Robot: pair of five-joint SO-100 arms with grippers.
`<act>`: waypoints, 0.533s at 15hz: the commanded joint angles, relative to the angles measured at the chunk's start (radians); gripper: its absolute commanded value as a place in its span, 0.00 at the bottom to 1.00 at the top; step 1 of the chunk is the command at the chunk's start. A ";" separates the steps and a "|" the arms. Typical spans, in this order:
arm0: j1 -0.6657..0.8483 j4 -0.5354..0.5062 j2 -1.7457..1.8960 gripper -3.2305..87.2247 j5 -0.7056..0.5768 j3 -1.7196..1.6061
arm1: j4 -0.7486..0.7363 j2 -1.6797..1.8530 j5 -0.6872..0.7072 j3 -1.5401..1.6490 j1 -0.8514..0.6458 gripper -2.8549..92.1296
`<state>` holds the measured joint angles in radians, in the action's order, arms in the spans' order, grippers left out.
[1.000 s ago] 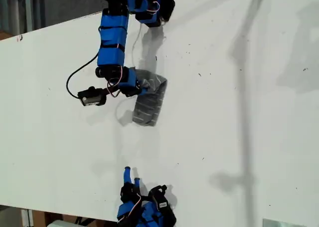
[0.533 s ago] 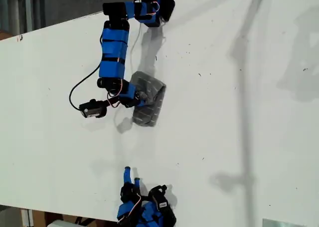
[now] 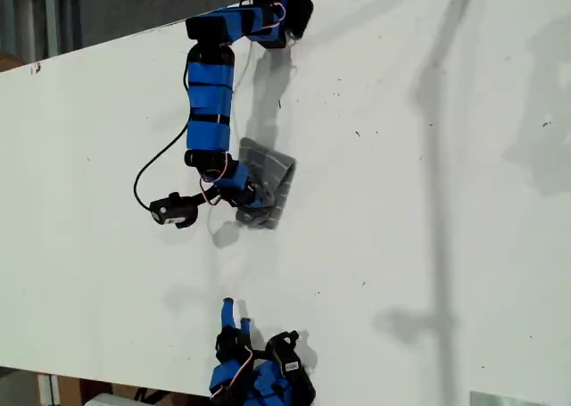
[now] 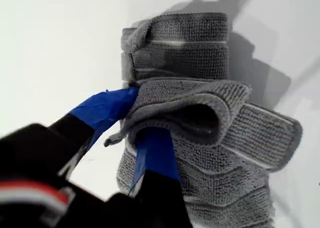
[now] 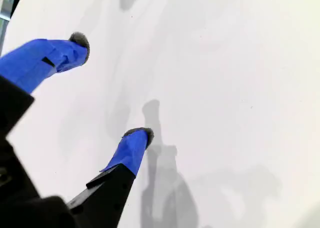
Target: Grasp corners of a square towel and fold twice.
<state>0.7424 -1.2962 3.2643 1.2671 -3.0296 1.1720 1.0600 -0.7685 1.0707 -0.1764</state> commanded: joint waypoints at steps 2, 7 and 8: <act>0.003 0.012 0.002 0.39 0.011 0.005 | -0.021 0.028 0.021 -0.067 -0.003 0.33; 0.003 0.012 0.002 0.39 0.009 0.005 | 0.006 0.146 0.044 -0.055 -0.018 0.37; 0.003 0.012 0.002 0.39 0.009 0.005 | 0.017 0.176 0.049 -0.052 -0.026 0.37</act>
<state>0.7424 -1.2962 3.2643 1.2671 -3.0296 1.1812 1.1198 -0.7332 1.0707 -0.1887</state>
